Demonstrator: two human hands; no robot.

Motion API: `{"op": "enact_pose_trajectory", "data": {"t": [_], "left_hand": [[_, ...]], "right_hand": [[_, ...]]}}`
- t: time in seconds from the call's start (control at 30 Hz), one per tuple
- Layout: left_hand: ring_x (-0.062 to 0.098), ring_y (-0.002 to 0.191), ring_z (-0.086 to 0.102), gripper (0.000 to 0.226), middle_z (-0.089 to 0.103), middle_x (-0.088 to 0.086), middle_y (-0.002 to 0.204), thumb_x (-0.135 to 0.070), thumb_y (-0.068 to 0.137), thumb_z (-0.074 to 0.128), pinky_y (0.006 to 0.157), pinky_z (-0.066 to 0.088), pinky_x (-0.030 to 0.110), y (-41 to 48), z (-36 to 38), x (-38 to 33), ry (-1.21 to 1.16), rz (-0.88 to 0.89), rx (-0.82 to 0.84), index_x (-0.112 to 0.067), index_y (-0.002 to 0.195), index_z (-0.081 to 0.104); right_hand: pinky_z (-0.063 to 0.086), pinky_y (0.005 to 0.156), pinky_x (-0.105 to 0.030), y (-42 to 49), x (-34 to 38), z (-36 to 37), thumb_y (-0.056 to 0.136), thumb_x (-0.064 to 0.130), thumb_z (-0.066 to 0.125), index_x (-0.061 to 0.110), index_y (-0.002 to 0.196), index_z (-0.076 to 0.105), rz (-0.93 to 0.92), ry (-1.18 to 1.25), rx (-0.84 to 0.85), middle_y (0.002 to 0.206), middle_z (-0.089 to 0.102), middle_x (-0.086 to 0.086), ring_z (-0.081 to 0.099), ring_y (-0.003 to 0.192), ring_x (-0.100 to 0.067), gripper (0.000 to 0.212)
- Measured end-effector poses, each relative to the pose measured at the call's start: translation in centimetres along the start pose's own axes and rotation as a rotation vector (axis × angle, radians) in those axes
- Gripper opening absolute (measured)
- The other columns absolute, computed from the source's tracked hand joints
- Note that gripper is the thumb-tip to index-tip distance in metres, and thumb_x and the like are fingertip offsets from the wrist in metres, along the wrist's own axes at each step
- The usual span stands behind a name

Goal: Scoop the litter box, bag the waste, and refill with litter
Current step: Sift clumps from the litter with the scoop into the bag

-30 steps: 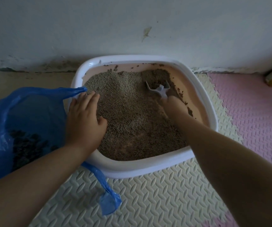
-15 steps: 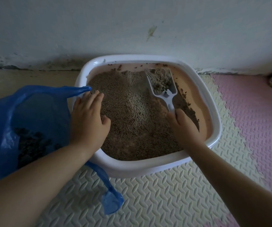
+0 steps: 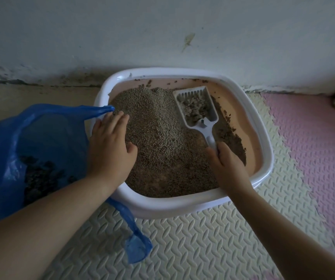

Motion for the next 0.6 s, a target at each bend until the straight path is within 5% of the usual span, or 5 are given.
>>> {"op": "enact_pose_trajectory", "data": {"t": [0.27,0.4,0.6], "left_hand": [[0.027,0.140,0.026,0.060,0.041,0.011,0.147,-0.011,0.082,0.060,0.118,0.012,0.041,0.02,-0.05,-0.03,0.005,0.006,-0.007,-0.003,0.139,0.043],[0.027,0.140,0.026,0.061,0.041,0.011,0.147,-0.011,0.082,0.060,0.118,0.015,0.042,0.02,0.01,0.01,0.009,0.006,-0.006,-0.003,0.139,0.043],[0.027,0.140,0.025,0.061,0.040,0.011,0.147,-0.010,0.082,0.059,0.118,0.013,0.041,-0.05,-0.05,-0.04,0.002,0.004,-0.006,-0.003,0.140,0.042]], "right_hand": [[0.032,0.051,-0.030,-0.01,-0.09,0.09,0.098,0.041,0.042,0.027,0.073,0.036,-0.030,0.028,0.048,0.062,0.044,0.007,0.043,0.053,-0.006,0.029],[0.032,0.051,-0.027,-0.21,-0.11,0.14,0.098,0.047,0.039,0.021,0.085,0.043,-0.042,0.006,0.039,0.063,0.043,0.013,0.043,0.057,-0.006,0.029],[0.038,0.055,-0.035,-0.25,0.07,0.22,0.098,0.046,0.040,0.023,0.083,0.041,-0.052,0.000,0.054,0.063,0.047,0.008,0.048,0.057,-0.007,0.027]]}}
Point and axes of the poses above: each hand's wrist, its own y-axis towards the middle knuckle, its own z-axis out of the palm, x = y × z, the point moved 4 cm from there along y, towards the middle knuckle
